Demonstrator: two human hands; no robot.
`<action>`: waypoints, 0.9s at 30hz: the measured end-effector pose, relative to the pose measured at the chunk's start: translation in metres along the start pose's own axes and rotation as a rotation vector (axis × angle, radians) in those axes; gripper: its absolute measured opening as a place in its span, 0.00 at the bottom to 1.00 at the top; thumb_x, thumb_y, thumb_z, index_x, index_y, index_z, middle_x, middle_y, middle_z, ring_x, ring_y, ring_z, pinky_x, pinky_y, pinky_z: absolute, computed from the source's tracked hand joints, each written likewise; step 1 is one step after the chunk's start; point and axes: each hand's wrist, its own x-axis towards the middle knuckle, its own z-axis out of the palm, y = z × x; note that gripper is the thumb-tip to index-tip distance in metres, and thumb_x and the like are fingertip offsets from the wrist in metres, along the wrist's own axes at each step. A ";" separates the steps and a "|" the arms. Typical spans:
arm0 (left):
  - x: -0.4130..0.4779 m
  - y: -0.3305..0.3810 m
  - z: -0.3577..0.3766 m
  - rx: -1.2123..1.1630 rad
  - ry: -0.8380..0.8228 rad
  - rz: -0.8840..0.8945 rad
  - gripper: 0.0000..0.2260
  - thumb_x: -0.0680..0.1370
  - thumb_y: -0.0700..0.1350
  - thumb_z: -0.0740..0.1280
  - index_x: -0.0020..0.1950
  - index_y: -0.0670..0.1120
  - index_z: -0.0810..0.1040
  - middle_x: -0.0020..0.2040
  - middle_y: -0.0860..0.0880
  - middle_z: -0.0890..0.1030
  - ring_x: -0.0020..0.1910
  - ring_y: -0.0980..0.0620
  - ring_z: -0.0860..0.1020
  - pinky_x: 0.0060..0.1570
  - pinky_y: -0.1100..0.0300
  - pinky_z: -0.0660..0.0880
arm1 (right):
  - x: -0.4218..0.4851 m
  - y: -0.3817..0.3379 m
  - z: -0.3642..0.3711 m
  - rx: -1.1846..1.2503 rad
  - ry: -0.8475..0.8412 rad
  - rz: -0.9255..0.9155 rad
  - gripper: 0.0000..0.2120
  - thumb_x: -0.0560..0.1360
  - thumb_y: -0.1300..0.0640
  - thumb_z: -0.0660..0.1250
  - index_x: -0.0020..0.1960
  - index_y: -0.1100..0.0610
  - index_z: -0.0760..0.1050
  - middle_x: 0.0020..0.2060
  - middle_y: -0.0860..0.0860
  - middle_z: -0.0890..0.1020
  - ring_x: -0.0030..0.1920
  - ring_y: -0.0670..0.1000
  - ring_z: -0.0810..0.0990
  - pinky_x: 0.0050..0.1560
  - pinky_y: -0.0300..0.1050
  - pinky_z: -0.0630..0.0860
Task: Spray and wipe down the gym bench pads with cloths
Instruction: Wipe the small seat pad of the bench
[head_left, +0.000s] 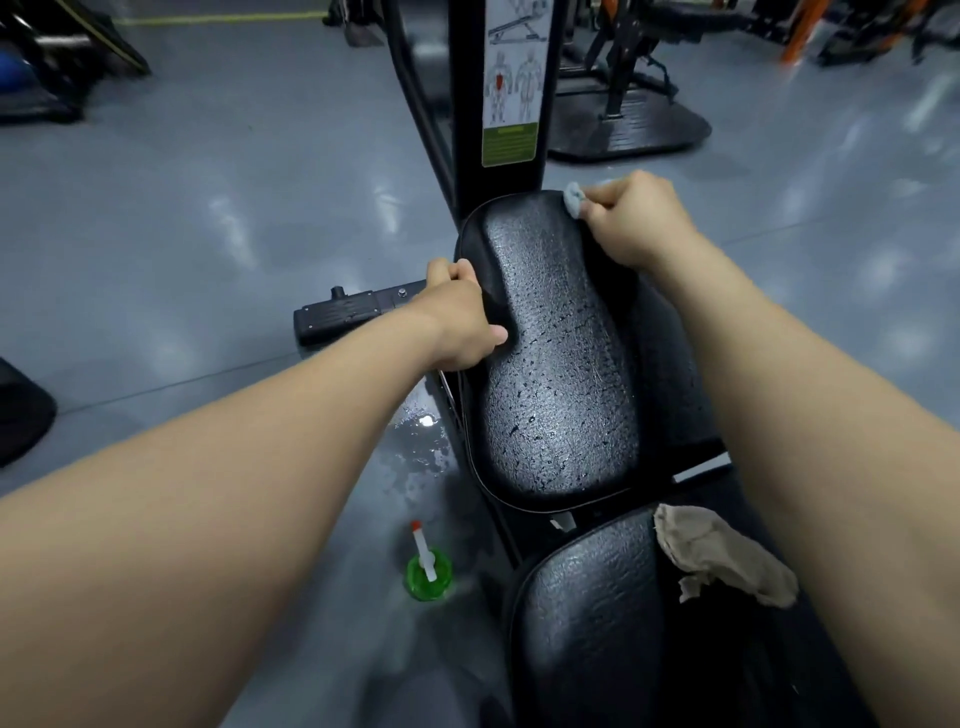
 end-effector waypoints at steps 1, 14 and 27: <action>-0.001 0.000 -0.001 0.000 0.000 0.002 0.37 0.84 0.53 0.63 0.82 0.39 0.45 0.80 0.45 0.48 0.74 0.42 0.67 0.73 0.56 0.60 | -0.006 0.000 0.000 0.004 0.006 -0.012 0.16 0.83 0.47 0.62 0.65 0.52 0.81 0.62 0.57 0.82 0.66 0.59 0.76 0.61 0.43 0.70; 0.003 -0.003 0.004 -0.046 0.023 0.004 0.39 0.83 0.53 0.64 0.83 0.39 0.43 0.80 0.44 0.47 0.74 0.43 0.68 0.73 0.59 0.60 | -0.040 -0.014 0.006 -0.166 0.013 -0.197 0.17 0.80 0.55 0.63 0.67 0.51 0.80 0.68 0.52 0.79 0.70 0.55 0.76 0.69 0.46 0.69; 0.006 -0.017 0.014 -0.142 0.047 0.050 0.41 0.83 0.53 0.65 0.83 0.43 0.41 0.82 0.48 0.44 0.80 0.48 0.57 0.77 0.59 0.54 | -0.096 -0.019 0.012 -0.110 0.019 -0.320 0.17 0.80 0.52 0.64 0.68 0.45 0.79 0.70 0.44 0.77 0.73 0.48 0.72 0.70 0.44 0.69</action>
